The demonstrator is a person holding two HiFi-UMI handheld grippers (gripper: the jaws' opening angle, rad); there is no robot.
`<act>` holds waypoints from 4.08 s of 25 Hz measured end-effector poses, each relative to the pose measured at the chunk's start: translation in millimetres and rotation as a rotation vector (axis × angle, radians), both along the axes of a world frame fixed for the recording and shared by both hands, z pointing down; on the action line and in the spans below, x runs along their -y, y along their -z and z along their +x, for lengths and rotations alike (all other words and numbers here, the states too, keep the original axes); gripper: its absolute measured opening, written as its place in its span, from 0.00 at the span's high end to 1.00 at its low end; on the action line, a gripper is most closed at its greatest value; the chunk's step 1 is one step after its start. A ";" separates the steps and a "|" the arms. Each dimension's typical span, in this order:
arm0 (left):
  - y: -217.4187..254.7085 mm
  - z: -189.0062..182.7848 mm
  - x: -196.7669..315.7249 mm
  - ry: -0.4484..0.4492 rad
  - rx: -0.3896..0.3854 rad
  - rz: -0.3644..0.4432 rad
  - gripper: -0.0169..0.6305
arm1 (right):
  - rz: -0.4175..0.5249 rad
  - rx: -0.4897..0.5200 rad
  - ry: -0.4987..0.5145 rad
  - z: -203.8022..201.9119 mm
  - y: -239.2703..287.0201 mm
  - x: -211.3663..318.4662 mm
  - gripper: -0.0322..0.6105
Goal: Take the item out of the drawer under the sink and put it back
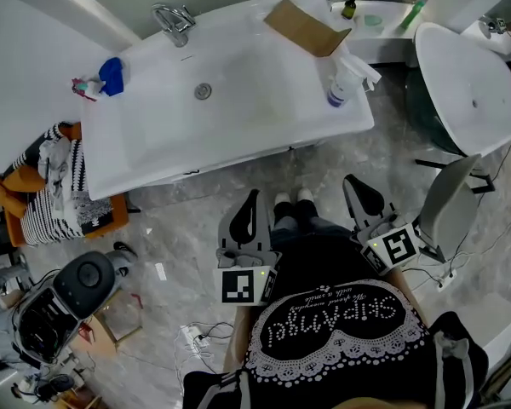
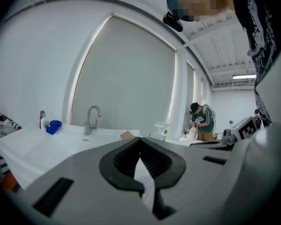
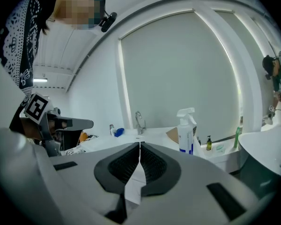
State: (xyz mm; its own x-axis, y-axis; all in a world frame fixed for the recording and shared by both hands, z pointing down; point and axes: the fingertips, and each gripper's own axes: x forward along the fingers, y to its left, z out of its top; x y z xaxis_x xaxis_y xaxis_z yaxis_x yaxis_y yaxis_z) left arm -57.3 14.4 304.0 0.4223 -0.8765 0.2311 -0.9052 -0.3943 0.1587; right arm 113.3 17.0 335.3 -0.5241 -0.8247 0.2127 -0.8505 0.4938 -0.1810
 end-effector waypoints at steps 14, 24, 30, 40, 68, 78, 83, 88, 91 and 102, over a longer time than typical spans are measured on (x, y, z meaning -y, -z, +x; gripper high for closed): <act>-9.8 -16.7 2.8 -0.026 -0.023 -0.047 0.97 | -0.059 0.018 -0.037 -16.7 -7.1 1.5 0.92; -33.8 -18.2 6.9 -0.103 -0.031 -0.075 0.97 | -0.147 -0.150 -0.042 -27.2 -107.5 19.2 0.91; -63.6 -3.2 3.1 -0.173 -0.035 -0.128 0.97 | -0.211 -0.218 -0.010 -48.8 -213.7 48.6 0.78; -99.6 -18.7 -9.2 -0.159 -0.051 -0.224 0.97 | -0.341 -0.265 -0.129 -74.9 -353.5 100.2 0.70; -238.6 22.0 11.0 -0.180 -0.019 -0.329 0.97 | -0.351 -0.166 -0.278 -76.5 -445.9 143.5 0.72; -239.2 15.4 14.9 -0.168 -0.029 -0.335 0.97 | -0.372 -0.179 -0.279 -75.7 -445.8 103.0 0.72; -238.4 16.9 11.9 -0.182 -0.038 -0.332 0.97 | -0.398 -0.185 -0.267 -72.2 -448.7 66.0 0.72; -234.5 17.5 7.1 -0.179 -0.040 -0.324 0.97 | -0.418 -0.183 -0.263 -69.1 -447.8 37.1 0.72; -231.9 18.4 4.0 -0.179 -0.035 -0.317 0.97 | -0.415 -0.185 -0.263 -68.6 -446.2 34.7 0.72; -224.6 29.6 -0.4 -0.199 -0.015 -0.293 0.97 | -0.393 -0.166 -0.236 -67.2 -440.3 21.8 0.74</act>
State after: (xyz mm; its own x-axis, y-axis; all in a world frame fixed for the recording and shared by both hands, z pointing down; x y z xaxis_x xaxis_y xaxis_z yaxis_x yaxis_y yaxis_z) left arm -27.7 14.8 528.5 0.5830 -0.6744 0.4531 -0.8122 -0.4984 0.3033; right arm 46.0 -4.8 775.6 -0.2649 -0.7577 0.5964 -0.9643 0.2053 -0.1675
